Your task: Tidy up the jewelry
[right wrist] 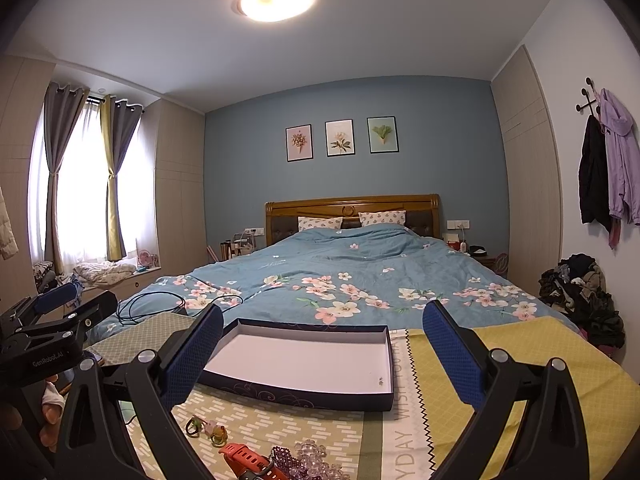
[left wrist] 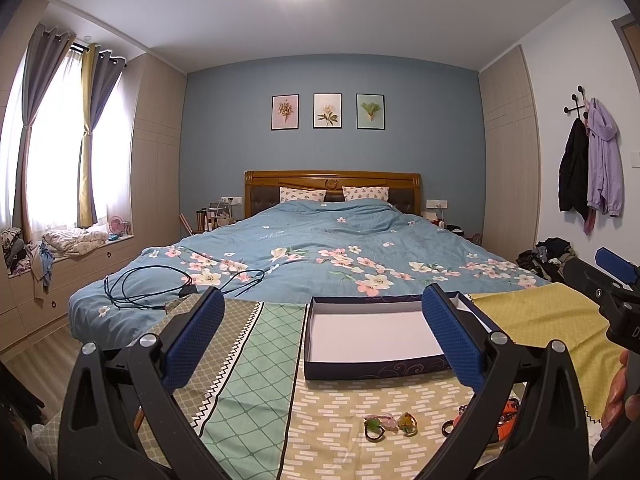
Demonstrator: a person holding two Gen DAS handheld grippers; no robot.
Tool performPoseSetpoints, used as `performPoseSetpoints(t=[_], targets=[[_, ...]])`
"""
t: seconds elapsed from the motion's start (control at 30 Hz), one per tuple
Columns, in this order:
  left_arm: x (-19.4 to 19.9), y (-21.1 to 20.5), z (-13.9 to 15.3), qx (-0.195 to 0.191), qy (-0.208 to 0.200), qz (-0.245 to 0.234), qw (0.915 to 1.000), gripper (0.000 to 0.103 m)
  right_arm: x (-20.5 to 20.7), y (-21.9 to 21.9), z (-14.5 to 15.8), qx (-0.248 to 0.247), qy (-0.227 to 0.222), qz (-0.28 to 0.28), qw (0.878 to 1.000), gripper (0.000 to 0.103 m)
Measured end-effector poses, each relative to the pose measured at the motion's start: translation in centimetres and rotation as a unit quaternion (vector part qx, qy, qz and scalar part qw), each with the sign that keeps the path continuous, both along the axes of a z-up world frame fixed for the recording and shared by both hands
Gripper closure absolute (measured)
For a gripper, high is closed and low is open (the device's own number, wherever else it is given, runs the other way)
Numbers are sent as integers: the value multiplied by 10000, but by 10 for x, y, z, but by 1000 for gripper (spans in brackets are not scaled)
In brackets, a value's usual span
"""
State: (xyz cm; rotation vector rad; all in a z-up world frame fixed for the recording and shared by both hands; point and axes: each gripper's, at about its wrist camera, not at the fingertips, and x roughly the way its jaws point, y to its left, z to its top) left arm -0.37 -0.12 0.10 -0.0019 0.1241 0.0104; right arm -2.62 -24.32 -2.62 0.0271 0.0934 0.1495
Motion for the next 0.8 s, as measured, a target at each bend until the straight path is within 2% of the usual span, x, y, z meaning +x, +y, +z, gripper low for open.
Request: performPoseSetpoints(t=[0.8], targets=[[-1,-1,-2,6,19,-15,10000,6,0,-1,-1,28,36,5,10000,6]])
